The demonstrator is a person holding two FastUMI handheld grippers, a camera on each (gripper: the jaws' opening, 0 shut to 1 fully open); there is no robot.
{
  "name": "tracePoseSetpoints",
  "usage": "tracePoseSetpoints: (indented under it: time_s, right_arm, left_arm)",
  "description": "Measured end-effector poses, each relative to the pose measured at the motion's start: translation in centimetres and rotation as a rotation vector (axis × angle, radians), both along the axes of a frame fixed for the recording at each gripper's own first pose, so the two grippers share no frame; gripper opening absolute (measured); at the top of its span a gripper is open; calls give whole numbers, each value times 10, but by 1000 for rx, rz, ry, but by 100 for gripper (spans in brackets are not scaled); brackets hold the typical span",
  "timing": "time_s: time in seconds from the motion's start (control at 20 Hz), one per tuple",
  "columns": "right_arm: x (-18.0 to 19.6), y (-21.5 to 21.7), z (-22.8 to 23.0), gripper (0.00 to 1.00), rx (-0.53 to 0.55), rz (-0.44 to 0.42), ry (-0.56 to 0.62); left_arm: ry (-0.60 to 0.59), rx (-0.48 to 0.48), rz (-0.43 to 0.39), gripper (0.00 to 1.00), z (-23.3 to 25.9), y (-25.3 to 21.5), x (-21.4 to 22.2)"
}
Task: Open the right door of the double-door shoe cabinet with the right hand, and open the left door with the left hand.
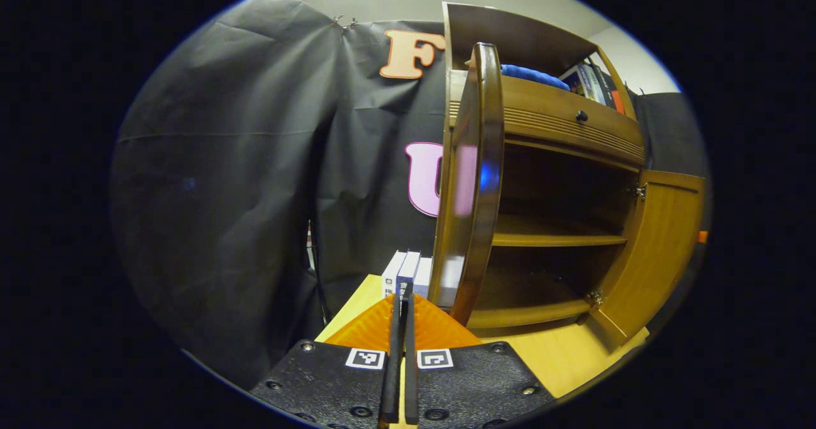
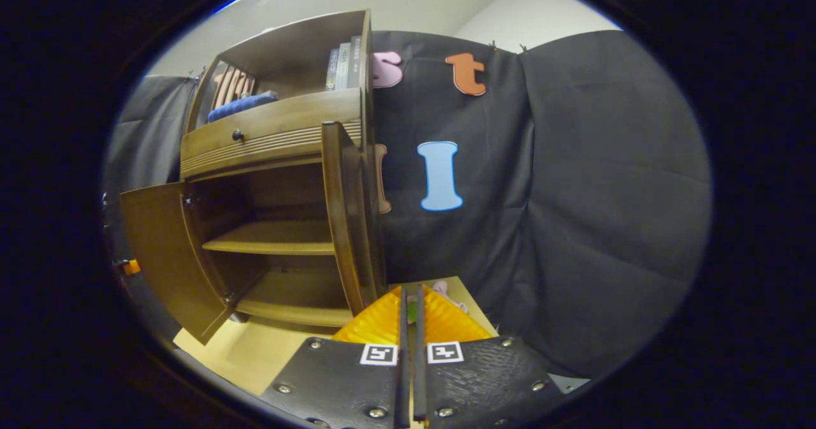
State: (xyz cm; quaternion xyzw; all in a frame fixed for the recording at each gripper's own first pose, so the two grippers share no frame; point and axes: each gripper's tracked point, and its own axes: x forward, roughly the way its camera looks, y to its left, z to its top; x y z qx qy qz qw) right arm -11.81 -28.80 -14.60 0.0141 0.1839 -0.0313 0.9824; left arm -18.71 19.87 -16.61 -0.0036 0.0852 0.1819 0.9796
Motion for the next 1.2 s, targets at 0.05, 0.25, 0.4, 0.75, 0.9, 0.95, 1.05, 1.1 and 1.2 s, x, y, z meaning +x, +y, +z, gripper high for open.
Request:
tracePoseSetpoints:
  time_s: [0.05,0.25,0.4,0.75,0.9,0.95,1.05,1.1,1.2]
  right_arm:
    - [-1,-1,1,3,0,-3,-3]
    - [4,-6,7,3,-11,-7,-14]
    - [11,-14,17,3,-40,-23,-30]
    - [27,-36,75,3,-120,-91,-96]
    - [37,-26,109,7,-126,-90,-143]
    - [39,-20,120,7,-129,-83,-160]
    - [44,-2,145,3,-130,-57,-201]
    - [46,9,155,3,-136,-41,-222]
    - [50,25,177,3,-152,-16,-262]
  left_arm:
    - [-8,-5,27,14,4,6,-6]
    - [-54,-9,98,5,27,16,-27]
    - [-87,25,144,5,58,19,-37]
    - [-225,200,202,0,196,-5,-39]
    - [-238,253,157,13,235,-36,-17]
    - [-236,248,134,13,240,-48,-5]
    - [-237,205,54,0,239,-76,22]
    - [-237,187,11,0,236,-88,39]
    - [-225,165,-58,0,227,-107,65]
